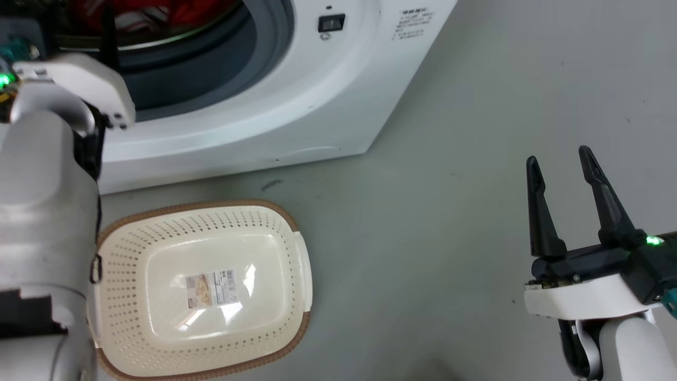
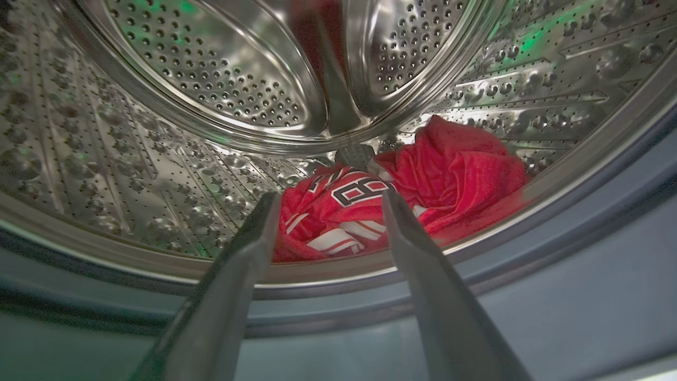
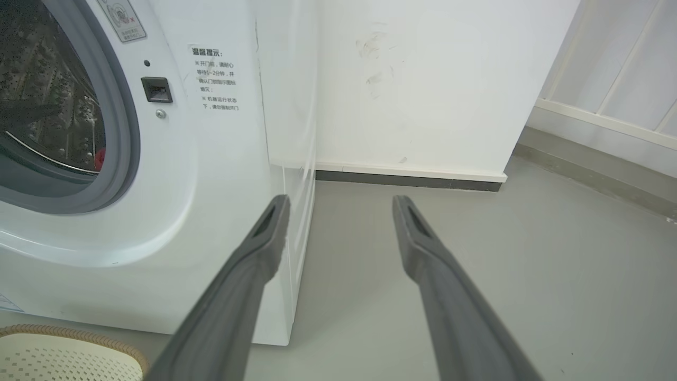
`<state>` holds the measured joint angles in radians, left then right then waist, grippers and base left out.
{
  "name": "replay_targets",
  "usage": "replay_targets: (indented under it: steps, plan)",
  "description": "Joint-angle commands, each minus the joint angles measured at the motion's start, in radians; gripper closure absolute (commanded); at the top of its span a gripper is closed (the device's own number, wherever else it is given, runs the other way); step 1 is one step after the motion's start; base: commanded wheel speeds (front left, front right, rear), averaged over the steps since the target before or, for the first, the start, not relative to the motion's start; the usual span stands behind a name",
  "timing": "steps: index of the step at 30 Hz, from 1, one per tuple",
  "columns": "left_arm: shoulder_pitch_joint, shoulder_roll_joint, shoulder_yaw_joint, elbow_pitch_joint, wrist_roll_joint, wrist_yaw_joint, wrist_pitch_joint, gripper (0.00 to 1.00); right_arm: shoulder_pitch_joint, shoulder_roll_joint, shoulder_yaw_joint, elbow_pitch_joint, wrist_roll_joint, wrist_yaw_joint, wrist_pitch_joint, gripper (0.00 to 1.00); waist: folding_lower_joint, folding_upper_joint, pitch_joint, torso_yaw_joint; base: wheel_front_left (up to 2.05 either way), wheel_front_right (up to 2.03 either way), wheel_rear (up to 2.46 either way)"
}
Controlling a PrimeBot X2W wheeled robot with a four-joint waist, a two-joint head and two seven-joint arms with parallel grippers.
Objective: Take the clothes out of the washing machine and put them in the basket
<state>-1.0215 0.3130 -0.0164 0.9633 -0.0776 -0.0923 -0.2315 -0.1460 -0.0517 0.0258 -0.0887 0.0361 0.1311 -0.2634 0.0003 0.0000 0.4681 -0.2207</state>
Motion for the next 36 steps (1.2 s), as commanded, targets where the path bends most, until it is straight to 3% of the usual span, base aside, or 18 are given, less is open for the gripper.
replay_targets:
  steps: [1,15,21,27,36]
  plan:
    - [-0.051,0.014,-0.006,0.023,0.003,-0.007,0.018,0.00,-0.024,0.003,0.005,-0.005,0.013,-0.001,-0.002,0.00,-0.0003,0.0000,0.065,-0.033,0.00,0.00,0.00]
    - [-0.446,0.139,-0.128,0.167,0.065,-0.035,0.238,0.00,-0.099,0.003,0.010,-0.031,0.070,-0.001,-0.002,0.00,-0.0003,0.0000,0.275,-0.093,0.00,0.00,0.00]
    - [-0.577,0.138,-0.192,0.215,0.024,-0.037,0.398,0.00,-0.122,0.003,0.010,-0.041,0.090,-0.001,-0.002,0.00,-0.0003,0.0000,0.343,-0.106,0.00,0.00,0.00]
    - [-0.665,0.163,-0.285,0.220,-0.035,-0.036,0.517,0.00,-0.130,0.003,0.026,-0.053,0.112,-0.001,-0.002,0.00,-0.0003,0.0000,0.389,-0.123,0.00,0.00,0.00]
    - [-0.705,0.197,-0.387,0.218,-0.094,-0.036,0.564,0.00,-0.142,0.003,0.026,-0.059,0.133,-0.001,-0.002,0.00,-0.0003,0.0000,0.420,-0.134,0.00,0.00,0.00]
